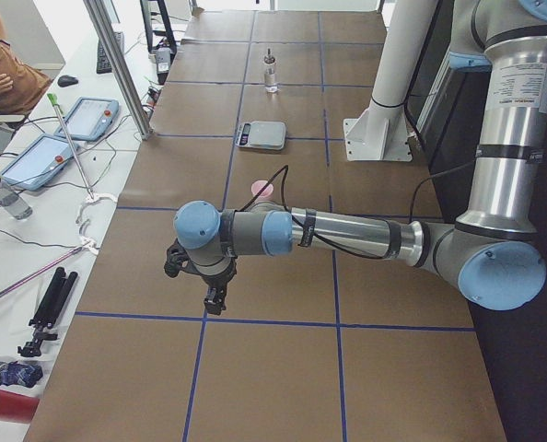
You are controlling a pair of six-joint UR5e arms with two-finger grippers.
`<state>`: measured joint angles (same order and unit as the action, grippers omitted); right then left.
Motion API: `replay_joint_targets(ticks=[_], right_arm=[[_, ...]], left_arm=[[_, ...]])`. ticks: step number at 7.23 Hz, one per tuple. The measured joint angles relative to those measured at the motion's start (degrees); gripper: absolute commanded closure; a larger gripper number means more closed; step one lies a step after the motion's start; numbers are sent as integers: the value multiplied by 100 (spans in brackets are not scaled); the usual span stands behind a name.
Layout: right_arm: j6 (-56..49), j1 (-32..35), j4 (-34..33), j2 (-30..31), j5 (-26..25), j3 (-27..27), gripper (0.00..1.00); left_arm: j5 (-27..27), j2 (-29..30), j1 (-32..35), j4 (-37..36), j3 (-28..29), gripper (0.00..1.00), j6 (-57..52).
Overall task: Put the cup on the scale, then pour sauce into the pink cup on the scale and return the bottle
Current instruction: 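Lower the left gripper toward the pink paper cup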
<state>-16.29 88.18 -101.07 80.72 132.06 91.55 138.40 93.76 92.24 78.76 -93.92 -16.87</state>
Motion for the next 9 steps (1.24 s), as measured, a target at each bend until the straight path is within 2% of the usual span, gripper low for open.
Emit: replay_joint_targets(ticks=[2, 6, 7, 9], right_arm=[[141, -16, 11, 17, 37, 30, 0], [152, -20, 54, 191, 423, 83, 0], [141, -32, 270, 374, 473, 200, 0], [192, -116, 1225, 825, 594, 276, 0]], left_arm=[[-42, 12, 108, -144, -146, 0, -358], [-325, -1, 96, 1, -256, 0, -382], [-317, -7, 82, 230, -271, 0, -392], [-272, -19, 39, 540, -298, 0, -405]])
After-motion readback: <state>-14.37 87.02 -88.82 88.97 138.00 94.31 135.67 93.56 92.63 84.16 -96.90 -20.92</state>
